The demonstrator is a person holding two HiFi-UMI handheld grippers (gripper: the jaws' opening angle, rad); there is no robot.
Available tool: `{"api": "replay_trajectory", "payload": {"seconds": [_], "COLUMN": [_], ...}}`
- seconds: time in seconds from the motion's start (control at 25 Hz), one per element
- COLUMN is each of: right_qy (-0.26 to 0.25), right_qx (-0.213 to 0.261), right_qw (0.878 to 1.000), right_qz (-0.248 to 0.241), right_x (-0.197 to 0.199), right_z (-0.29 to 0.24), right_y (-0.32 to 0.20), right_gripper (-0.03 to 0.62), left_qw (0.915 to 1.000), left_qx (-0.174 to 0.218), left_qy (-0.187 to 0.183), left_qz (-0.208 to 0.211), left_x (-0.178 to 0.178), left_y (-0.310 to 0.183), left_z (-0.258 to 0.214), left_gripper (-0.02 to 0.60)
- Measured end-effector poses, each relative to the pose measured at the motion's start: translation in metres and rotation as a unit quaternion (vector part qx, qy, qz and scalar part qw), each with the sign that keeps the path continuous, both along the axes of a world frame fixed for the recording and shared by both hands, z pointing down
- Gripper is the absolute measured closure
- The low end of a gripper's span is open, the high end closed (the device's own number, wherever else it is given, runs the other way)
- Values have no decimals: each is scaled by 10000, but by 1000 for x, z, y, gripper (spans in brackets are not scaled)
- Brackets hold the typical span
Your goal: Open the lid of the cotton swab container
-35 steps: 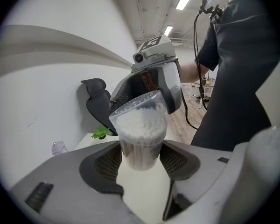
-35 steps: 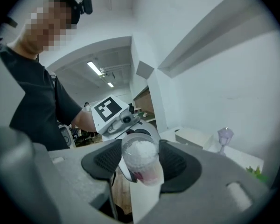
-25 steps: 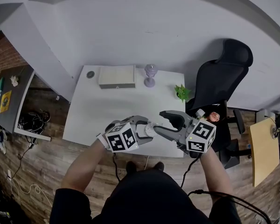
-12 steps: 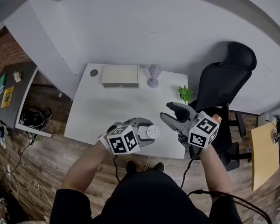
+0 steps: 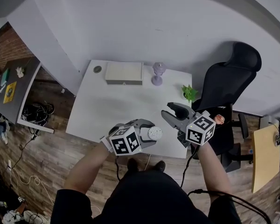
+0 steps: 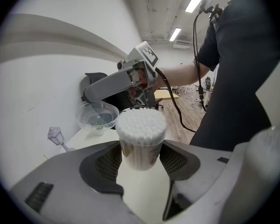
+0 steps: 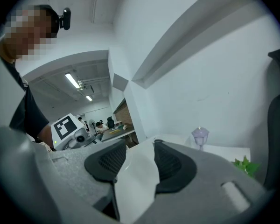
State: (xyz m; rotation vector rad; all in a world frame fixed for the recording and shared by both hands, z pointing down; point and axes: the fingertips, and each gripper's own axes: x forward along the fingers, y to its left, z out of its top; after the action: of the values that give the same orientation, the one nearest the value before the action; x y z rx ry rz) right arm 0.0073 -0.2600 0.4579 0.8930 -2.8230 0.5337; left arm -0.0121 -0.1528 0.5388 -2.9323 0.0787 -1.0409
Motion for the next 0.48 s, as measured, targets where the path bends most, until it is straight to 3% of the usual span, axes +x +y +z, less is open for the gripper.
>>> {"api": "replay_trajectory", "payload": {"seconds": [0.24, 0.48], "right_qy": [-134, -168], "right_qx": [112, 555], "right_qw": [9998, 9969], "right_qz": [63, 527], "right_x": [-2, 10], "right_z": [-11, -40], "right_y": [2, -3], "right_gripper": [404, 410], "left_qw": [9989, 9977], "left_qx": [-372, -293], "left_qy": [-34, -141], "left_qz": [-284, -596], "left_x": [-9, -18], "left_y": [-5, -20], "left_z": [17, 24], "left_gripper": [333, 333]}}
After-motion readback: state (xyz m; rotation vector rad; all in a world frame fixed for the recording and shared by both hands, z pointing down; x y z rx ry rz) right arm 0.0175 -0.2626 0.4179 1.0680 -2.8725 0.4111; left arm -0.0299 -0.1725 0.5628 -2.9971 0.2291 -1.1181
